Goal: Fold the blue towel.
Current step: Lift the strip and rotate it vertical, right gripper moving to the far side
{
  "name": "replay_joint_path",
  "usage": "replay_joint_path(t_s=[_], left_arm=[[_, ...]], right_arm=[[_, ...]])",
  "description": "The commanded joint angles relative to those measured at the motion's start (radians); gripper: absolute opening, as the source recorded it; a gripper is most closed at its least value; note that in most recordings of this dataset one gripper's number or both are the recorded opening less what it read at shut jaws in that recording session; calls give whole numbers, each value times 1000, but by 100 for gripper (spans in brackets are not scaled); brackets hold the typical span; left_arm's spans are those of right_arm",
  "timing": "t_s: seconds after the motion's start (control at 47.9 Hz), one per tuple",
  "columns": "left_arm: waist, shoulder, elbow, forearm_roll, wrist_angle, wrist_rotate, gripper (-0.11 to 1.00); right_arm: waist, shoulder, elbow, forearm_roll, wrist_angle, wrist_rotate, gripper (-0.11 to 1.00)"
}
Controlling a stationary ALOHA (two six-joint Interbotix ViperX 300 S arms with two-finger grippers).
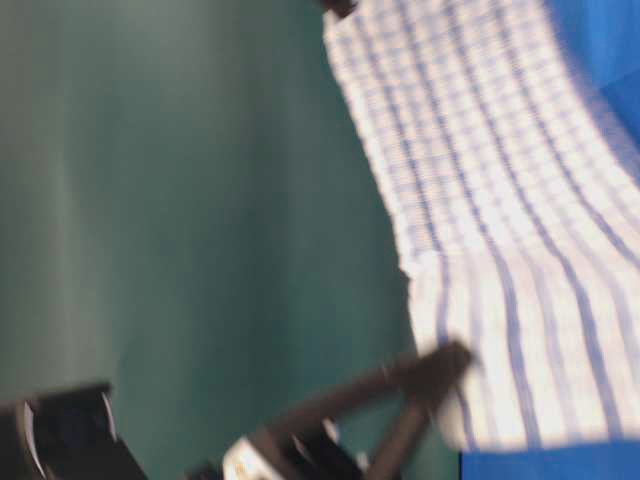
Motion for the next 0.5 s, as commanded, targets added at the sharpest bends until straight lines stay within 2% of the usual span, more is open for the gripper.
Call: replay_joint_path(t_s=[0.0, 0.334, 0.48], left_arm=[[-8, 31, -80, -2, -37, 3, 3], [-9, 212, -255, 0, -153, 5, 3], [-9, 285, -327, 0, -212, 5, 3]], right_arm=[[-14, 8, -43, -6, -29, -3, -4], [-40, 115, -133, -38, -34, -3, -4], [-74, 179, -186, -69, -28, -3, -4]])
